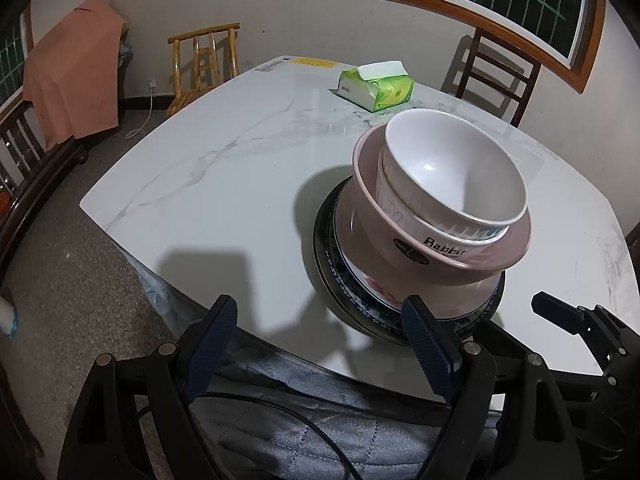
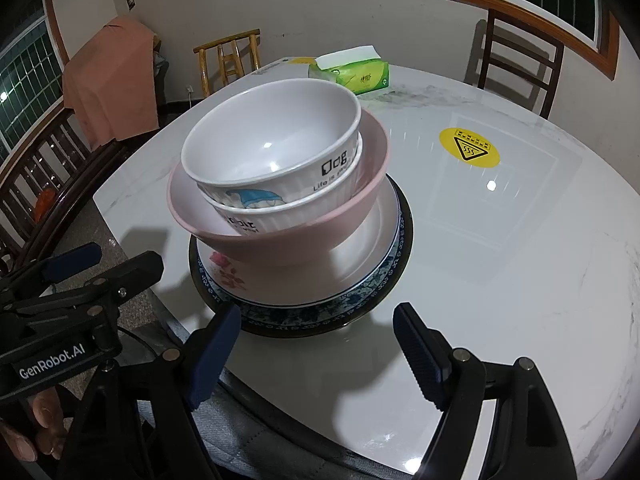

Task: Organize plates and bowls

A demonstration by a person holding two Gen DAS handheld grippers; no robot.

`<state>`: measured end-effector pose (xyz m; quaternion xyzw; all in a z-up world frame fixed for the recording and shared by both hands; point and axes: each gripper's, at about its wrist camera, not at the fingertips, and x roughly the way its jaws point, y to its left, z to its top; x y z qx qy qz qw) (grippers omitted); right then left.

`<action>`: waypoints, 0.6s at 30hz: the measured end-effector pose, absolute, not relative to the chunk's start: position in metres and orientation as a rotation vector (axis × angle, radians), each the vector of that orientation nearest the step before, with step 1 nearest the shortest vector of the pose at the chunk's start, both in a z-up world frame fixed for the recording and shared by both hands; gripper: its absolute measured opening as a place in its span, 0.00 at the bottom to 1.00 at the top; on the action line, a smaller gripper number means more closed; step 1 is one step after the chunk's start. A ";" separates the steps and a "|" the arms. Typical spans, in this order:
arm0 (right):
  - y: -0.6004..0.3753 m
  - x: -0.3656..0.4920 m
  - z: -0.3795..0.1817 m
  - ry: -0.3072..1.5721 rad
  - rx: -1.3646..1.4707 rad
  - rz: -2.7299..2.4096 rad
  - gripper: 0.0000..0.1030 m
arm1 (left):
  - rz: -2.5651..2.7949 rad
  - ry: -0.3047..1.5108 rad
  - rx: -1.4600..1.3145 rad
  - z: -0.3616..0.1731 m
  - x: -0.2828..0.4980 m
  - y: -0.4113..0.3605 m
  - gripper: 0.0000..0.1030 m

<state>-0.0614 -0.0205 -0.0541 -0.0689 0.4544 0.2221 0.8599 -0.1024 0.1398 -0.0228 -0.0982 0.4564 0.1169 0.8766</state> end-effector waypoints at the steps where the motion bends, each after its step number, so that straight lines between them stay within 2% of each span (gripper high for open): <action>1: -0.020 -0.061 -0.054 0.953 -0.147 0.465 0.78 | 0.244 0.951 -0.203 -0.023 -0.102 0.140 0.80; 18: -0.018 -0.060 -0.057 0.970 -0.157 0.465 0.78 | 0.264 0.967 -0.204 -0.026 -0.099 0.143 0.80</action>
